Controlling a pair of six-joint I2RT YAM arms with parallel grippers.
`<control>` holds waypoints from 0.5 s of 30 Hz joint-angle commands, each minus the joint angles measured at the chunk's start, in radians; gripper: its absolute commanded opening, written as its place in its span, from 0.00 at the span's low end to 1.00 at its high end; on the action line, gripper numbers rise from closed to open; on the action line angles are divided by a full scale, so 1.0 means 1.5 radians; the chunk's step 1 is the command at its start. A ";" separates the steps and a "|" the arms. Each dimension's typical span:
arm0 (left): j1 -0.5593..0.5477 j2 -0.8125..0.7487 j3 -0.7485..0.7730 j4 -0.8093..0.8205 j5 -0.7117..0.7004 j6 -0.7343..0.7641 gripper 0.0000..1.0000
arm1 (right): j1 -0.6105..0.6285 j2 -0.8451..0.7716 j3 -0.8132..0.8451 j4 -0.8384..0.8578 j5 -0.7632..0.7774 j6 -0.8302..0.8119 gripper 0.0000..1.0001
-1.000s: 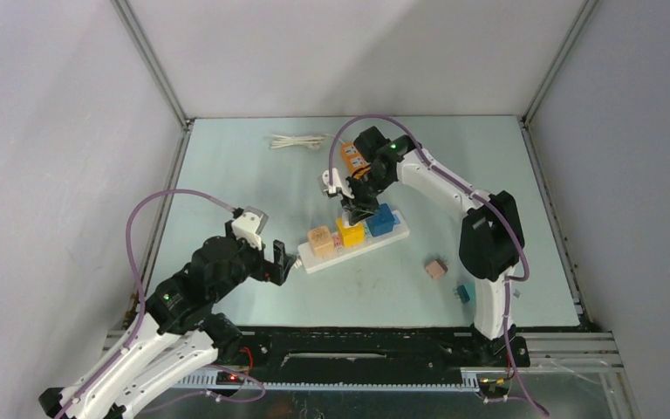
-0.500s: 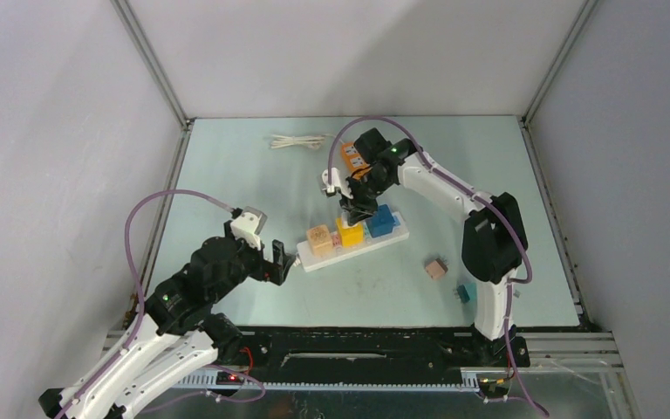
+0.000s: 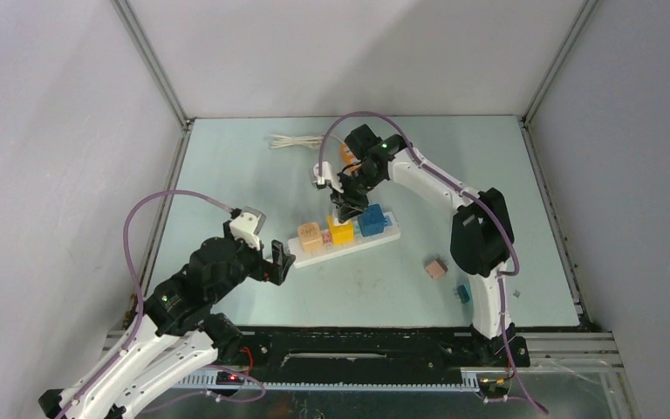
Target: Insert the plug
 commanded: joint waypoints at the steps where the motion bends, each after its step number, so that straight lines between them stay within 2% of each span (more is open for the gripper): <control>1: -0.002 -0.005 -0.011 0.018 -0.010 -0.009 0.98 | 0.028 0.120 -0.034 -0.045 0.123 0.023 0.00; 6: -0.001 -0.008 -0.011 0.018 -0.011 -0.009 0.98 | 0.059 0.132 -0.045 -0.045 0.174 0.056 0.00; 15: -0.002 -0.011 -0.010 0.017 -0.008 -0.008 0.98 | 0.091 0.166 -0.042 -0.046 0.207 0.100 0.00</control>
